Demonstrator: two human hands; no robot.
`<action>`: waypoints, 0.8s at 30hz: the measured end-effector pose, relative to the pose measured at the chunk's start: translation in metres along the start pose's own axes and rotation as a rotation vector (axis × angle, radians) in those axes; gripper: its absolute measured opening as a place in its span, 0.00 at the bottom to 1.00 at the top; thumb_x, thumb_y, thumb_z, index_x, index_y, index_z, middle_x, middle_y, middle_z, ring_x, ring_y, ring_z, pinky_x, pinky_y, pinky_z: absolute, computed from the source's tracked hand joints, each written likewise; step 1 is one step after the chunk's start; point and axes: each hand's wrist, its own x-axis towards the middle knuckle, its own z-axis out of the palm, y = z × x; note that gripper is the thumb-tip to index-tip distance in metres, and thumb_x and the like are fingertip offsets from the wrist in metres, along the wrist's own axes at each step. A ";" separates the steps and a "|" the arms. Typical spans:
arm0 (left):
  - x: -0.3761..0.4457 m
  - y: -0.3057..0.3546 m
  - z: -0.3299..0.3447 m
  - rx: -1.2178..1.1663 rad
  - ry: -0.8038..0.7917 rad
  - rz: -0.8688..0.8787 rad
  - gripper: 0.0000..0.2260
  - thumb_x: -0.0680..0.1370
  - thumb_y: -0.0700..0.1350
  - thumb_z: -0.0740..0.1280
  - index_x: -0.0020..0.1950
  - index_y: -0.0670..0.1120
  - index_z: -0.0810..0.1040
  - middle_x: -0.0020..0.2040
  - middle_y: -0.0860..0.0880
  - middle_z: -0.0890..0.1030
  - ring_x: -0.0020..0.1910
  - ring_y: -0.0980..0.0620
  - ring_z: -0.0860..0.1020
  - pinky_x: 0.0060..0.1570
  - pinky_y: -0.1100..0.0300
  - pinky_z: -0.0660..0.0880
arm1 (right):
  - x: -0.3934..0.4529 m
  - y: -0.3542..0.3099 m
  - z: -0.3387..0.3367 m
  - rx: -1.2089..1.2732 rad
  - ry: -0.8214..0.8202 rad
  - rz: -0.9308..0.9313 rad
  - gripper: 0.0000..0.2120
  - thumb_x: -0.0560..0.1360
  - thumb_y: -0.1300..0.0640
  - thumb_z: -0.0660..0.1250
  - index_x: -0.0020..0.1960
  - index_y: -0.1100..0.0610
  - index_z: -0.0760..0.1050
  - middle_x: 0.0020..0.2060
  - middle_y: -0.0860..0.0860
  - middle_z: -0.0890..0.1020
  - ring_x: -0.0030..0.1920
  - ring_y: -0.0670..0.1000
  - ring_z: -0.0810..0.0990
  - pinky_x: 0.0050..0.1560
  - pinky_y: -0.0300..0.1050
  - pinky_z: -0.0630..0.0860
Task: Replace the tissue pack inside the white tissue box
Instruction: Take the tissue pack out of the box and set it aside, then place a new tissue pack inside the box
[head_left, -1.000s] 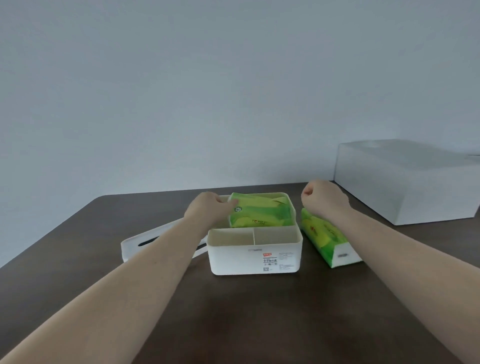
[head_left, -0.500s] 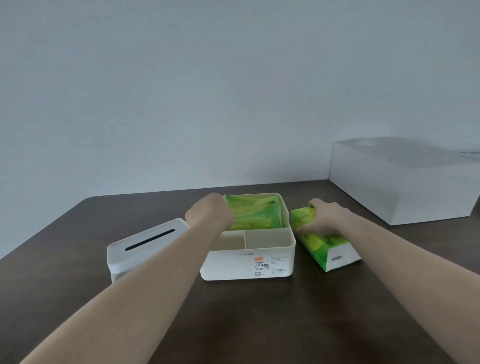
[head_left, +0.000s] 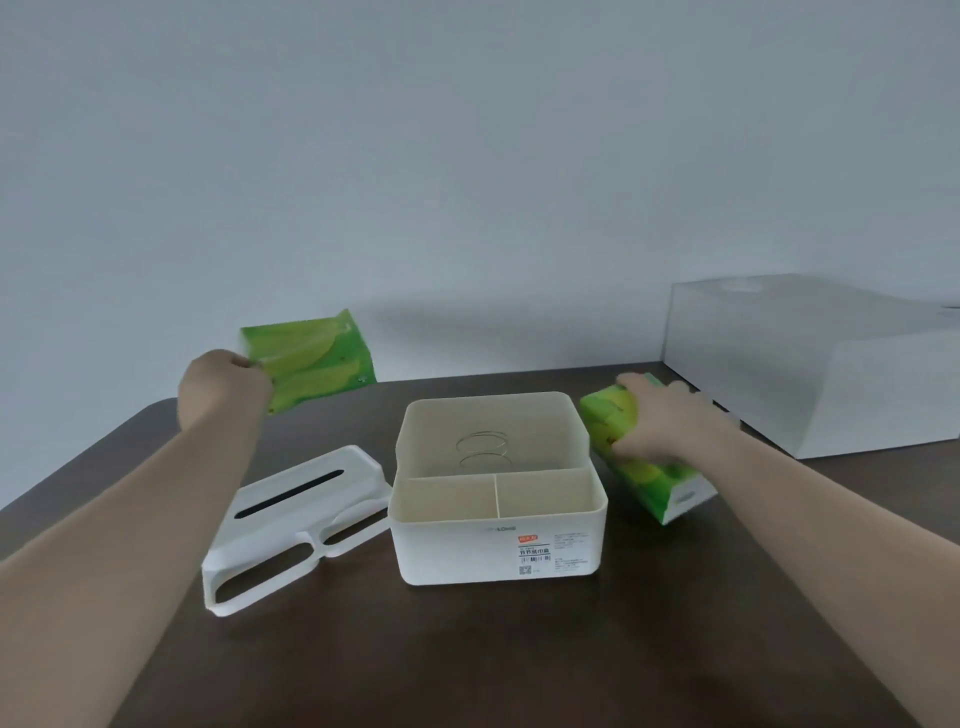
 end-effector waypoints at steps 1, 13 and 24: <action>0.004 -0.008 0.004 0.016 0.001 -0.026 0.05 0.75 0.39 0.62 0.41 0.45 0.76 0.42 0.42 0.76 0.41 0.41 0.73 0.42 0.54 0.69 | 0.000 -0.005 -0.004 0.014 0.074 -0.027 0.42 0.64 0.44 0.69 0.73 0.38 0.53 0.66 0.57 0.68 0.66 0.63 0.68 0.61 0.60 0.70; 0.006 -0.049 0.050 0.281 -0.216 -0.019 0.12 0.75 0.42 0.62 0.58 0.41 0.75 0.46 0.43 0.78 0.42 0.42 0.73 0.40 0.54 0.69 | -0.024 -0.074 -0.048 0.164 0.266 -0.450 0.41 0.65 0.43 0.71 0.72 0.33 0.53 0.69 0.51 0.67 0.68 0.59 0.67 0.65 0.59 0.67; -0.014 -0.036 0.048 0.287 -0.269 0.131 0.19 0.78 0.48 0.58 0.68 0.46 0.73 0.62 0.44 0.79 0.61 0.42 0.76 0.56 0.50 0.73 | -0.023 -0.105 -0.030 -0.093 0.050 -0.850 0.41 0.68 0.42 0.71 0.74 0.32 0.50 0.76 0.49 0.58 0.74 0.56 0.59 0.72 0.58 0.61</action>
